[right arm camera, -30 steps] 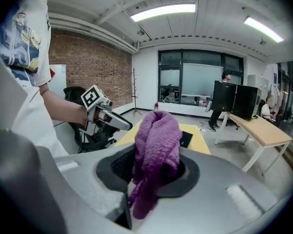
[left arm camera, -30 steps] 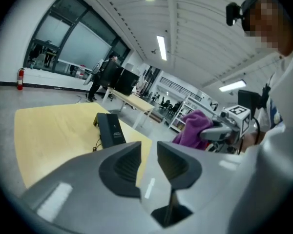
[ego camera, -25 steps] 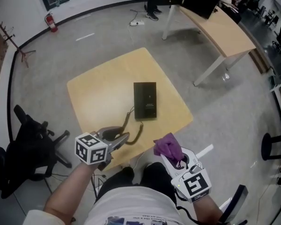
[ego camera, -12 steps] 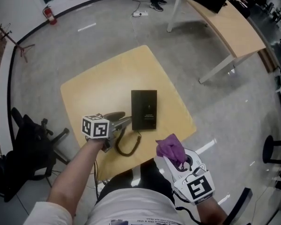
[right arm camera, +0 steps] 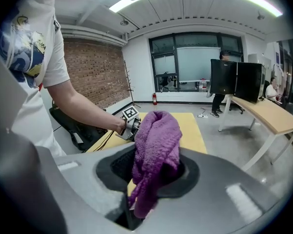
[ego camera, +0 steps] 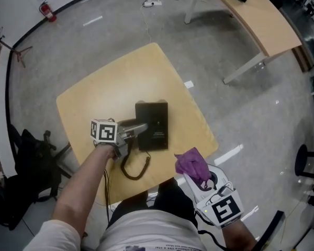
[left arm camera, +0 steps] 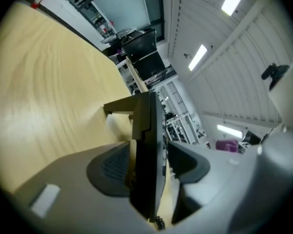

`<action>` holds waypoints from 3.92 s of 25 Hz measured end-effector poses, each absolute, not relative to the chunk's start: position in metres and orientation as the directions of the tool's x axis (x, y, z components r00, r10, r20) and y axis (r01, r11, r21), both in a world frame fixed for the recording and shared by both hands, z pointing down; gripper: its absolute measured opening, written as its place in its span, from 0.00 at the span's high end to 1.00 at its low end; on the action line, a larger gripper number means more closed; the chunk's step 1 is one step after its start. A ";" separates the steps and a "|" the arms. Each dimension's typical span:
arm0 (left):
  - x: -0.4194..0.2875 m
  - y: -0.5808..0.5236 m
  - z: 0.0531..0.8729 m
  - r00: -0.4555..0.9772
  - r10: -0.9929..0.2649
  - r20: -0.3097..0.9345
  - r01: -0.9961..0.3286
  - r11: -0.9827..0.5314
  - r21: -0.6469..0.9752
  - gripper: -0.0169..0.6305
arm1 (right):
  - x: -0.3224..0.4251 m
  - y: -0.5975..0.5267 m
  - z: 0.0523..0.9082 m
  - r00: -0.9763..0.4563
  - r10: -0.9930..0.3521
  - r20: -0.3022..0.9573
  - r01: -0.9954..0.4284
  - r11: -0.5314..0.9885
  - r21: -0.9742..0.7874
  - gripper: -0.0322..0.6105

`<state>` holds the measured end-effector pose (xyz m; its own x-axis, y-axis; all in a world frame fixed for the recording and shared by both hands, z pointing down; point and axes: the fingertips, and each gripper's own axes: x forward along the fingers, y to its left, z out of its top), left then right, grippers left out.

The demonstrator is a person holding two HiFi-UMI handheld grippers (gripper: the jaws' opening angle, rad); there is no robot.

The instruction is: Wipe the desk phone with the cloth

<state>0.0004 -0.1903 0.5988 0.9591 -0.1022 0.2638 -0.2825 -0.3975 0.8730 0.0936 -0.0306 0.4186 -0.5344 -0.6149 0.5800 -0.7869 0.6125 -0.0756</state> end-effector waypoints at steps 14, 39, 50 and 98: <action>0.029 -0.172 0.599 0.956 0.156 0.249 -0.191 -0.316 0.929 0.64 | 0.100 -0.038 0.425 -0.547 -0.586 0.597 -0.779 0.618 -0.106 0.79; 0.031 -0.124 0.495 0.968 -0.016 0.250 -0.229 -0.463 0.856 0.69 | 0.079 -0.095 0.365 -0.646 -0.615 0.453 -0.689 0.725 0.001 0.79; 0.020 -0.088 0.458 0.976 0.027 0.218 -0.175 -0.505 0.845 0.69 | 0.015 -0.119 0.345 -0.711 -0.552 0.435 -0.573 0.814 0.097 0.79; -0.006 -0.066 0.419 0.987 0.057 0.150 -0.085 -0.601 0.794 0.69 | 0.029 -0.041 0.377 -0.659 -0.485 0.575 -0.552 0.831 0.068 0.80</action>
